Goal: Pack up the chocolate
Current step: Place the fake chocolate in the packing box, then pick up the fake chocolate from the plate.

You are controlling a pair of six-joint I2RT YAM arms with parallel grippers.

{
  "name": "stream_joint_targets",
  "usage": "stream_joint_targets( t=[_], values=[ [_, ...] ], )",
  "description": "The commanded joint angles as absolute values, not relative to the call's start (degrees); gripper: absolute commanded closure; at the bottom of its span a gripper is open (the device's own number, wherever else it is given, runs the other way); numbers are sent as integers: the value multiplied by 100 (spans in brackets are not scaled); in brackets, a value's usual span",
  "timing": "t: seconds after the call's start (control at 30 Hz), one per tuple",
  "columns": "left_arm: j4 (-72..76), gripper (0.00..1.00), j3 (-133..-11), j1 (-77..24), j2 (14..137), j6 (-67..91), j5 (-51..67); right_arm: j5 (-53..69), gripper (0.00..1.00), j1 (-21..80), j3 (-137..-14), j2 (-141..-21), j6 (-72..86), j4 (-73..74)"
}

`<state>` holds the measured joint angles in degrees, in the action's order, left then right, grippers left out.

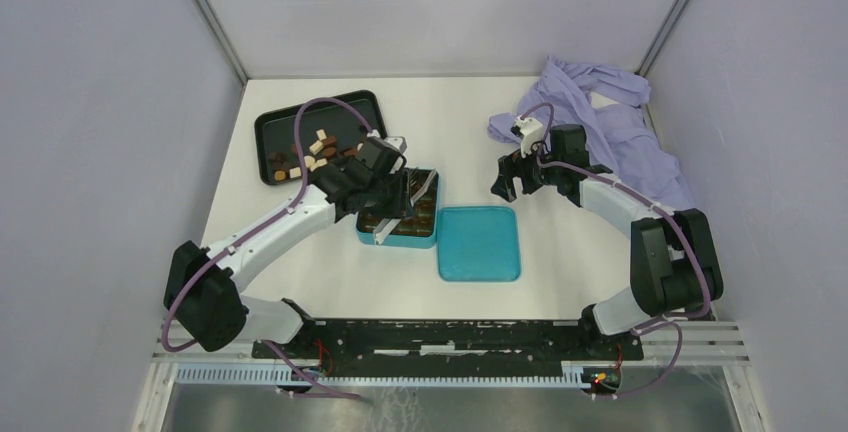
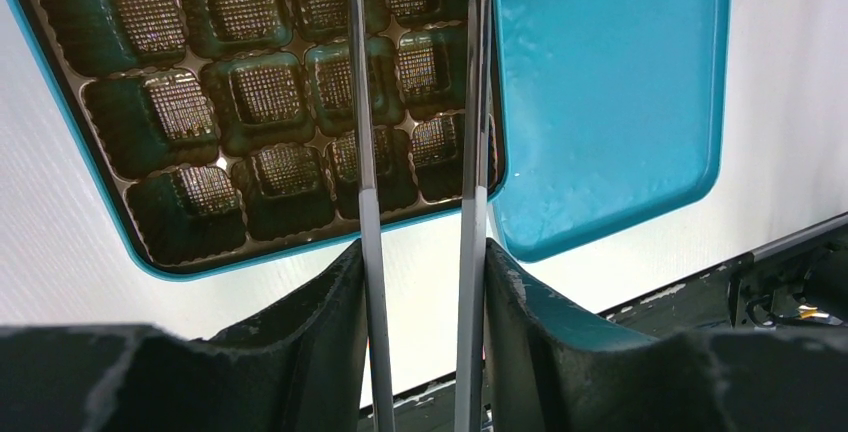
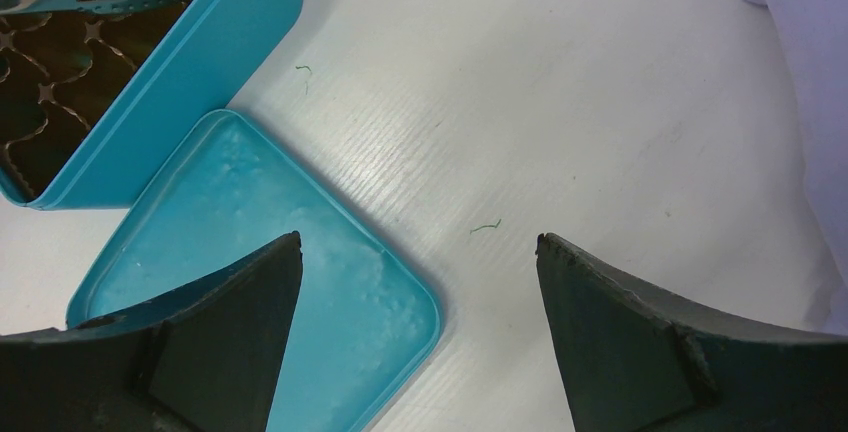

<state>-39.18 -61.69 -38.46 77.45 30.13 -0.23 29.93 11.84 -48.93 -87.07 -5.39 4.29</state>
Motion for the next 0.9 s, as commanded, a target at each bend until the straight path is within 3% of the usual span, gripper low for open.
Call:
stream_joint_targets(
  t=[0.0, 0.63, 0.87],
  values=[
    [-3788, 53, -6515, -3881, 7541, 3242, -200, 3107, 8, 1175, -4896, -8633, -580, 264],
    [-4162, 58, -7005, -3811, 7321, 3059, -749, 3252, 7, 1170, -4865, -8608, -631, 247],
    [-4274, 58, -7102, -3322, 7334, 2698, -706, 3287, 7, 1172, -4812, -8557, -642, 217]
  ],
)
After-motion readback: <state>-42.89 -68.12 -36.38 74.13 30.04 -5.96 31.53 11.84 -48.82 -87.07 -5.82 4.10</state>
